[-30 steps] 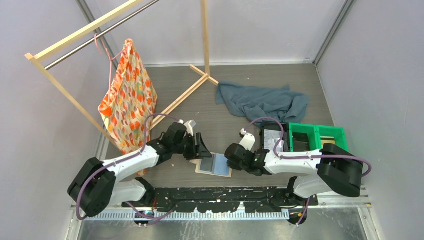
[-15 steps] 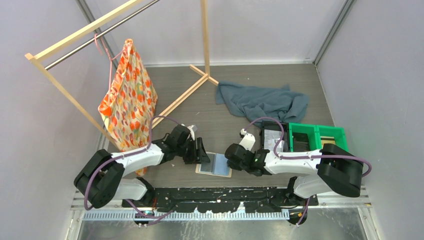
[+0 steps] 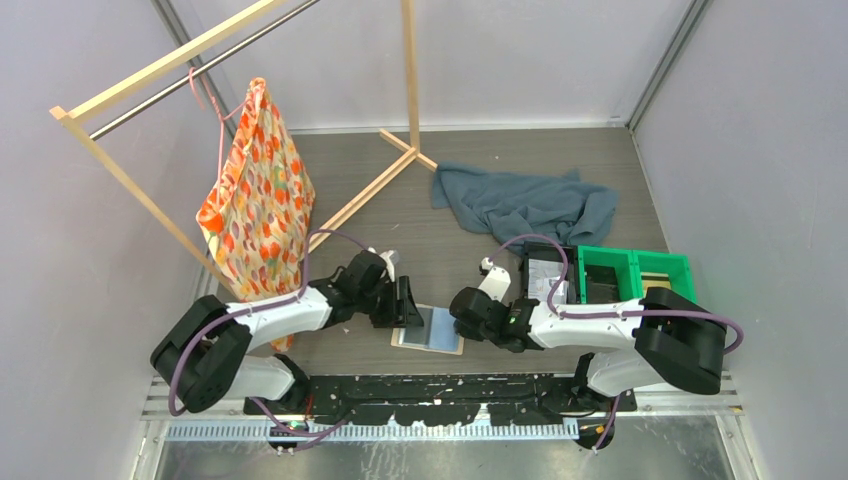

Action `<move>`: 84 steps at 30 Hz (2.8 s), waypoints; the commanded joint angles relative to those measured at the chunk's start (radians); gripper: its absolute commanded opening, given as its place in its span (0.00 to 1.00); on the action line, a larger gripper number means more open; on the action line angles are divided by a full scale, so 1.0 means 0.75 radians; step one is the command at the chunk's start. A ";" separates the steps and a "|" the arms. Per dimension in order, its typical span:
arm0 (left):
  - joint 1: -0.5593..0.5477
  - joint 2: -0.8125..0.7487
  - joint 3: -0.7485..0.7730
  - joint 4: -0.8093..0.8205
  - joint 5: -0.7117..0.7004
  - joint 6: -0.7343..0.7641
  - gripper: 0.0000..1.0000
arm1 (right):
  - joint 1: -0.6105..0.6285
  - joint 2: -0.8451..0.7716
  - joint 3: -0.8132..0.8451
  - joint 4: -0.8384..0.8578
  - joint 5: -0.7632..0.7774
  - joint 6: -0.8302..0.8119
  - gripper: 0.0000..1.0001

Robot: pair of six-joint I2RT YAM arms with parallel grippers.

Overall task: Take the credit cards out of the card holder
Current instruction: Remove the credit card from the card holder.

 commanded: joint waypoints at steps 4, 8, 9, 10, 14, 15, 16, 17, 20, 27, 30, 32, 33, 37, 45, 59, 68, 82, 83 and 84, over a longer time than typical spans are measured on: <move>-0.011 0.012 0.008 0.080 0.071 -0.004 0.55 | 0.004 0.021 -0.028 -0.033 0.025 0.007 0.13; -0.010 -0.053 0.012 0.126 0.168 -0.016 0.55 | 0.004 -0.002 -0.034 -0.046 0.032 0.009 0.13; -0.011 -0.062 0.013 0.147 0.183 -0.023 0.55 | 0.005 -0.013 -0.035 -0.049 0.033 0.008 0.13; -0.010 -0.070 0.013 0.163 0.208 -0.034 0.56 | 0.006 -0.022 -0.035 -0.051 0.034 0.008 0.13; -0.010 -0.131 0.002 0.154 0.171 -0.053 0.54 | 0.005 -0.076 -0.026 -0.081 0.041 0.005 0.13; -0.010 -0.166 -0.011 0.156 0.130 -0.065 0.54 | 0.005 -0.095 -0.022 -0.093 0.043 0.003 0.13; -0.009 -0.204 -0.019 0.141 0.078 -0.068 0.55 | 0.004 -0.115 -0.021 -0.102 0.045 0.003 0.13; -0.008 -0.232 -0.012 0.077 0.011 -0.060 0.56 | 0.005 -0.138 -0.019 -0.106 0.045 0.001 0.13; 0.000 -0.246 0.038 -0.126 -0.113 -0.015 0.58 | 0.006 -0.205 -0.014 -0.104 0.046 -0.007 0.13; 0.008 -0.124 0.009 -0.039 -0.019 -0.047 0.56 | 0.027 -0.157 0.102 -0.038 0.020 -0.070 0.17; 0.008 -0.115 -0.002 0.004 0.001 -0.064 0.56 | 0.040 -0.069 0.143 0.012 -0.008 -0.087 0.18; 0.008 -0.106 0.000 0.003 0.009 -0.057 0.56 | 0.042 -0.015 0.149 0.048 -0.028 -0.085 0.18; 0.008 -0.100 0.001 0.002 0.014 -0.052 0.56 | 0.042 0.008 0.146 0.073 -0.037 -0.078 0.18; 0.008 -0.073 -0.013 0.027 0.030 -0.056 0.56 | 0.042 0.072 0.127 0.113 -0.049 -0.059 0.18; 0.008 -0.034 -0.020 0.036 0.022 -0.047 0.56 | 0.042 0.073 0.039 0.097 -0.022 -0.004 0.18; 0.013 0.003 -0.059 0.191 0.115 -0.104 0.54 | 0.041 0.075 -0.052 0.098 -0.002 0.049 0.18; 0.031 0.025 -0.097 0.376 0.242 -0.191 0.53 | 0.041 0.062 -0.062 0.089 0.004 0.055 0.18; 0.089 -0.070 -0.125 0.176 0.094 -0.129 0.50 | 0.042 -0.069 0.016 -0.036 0.039 -0.018 0.20; 0.089 -0.063 -0.135 0.201 0.106 -0.143 0.50 | 0.040 -0.078 0.027 -0.041 0.040 -0.028 0.20; 0.090 -0.058 -0.139 0.217 0.115 -0.149 0.50 | 0.040 -0.084 0.038 -0.043 0.038 -0.033 0.20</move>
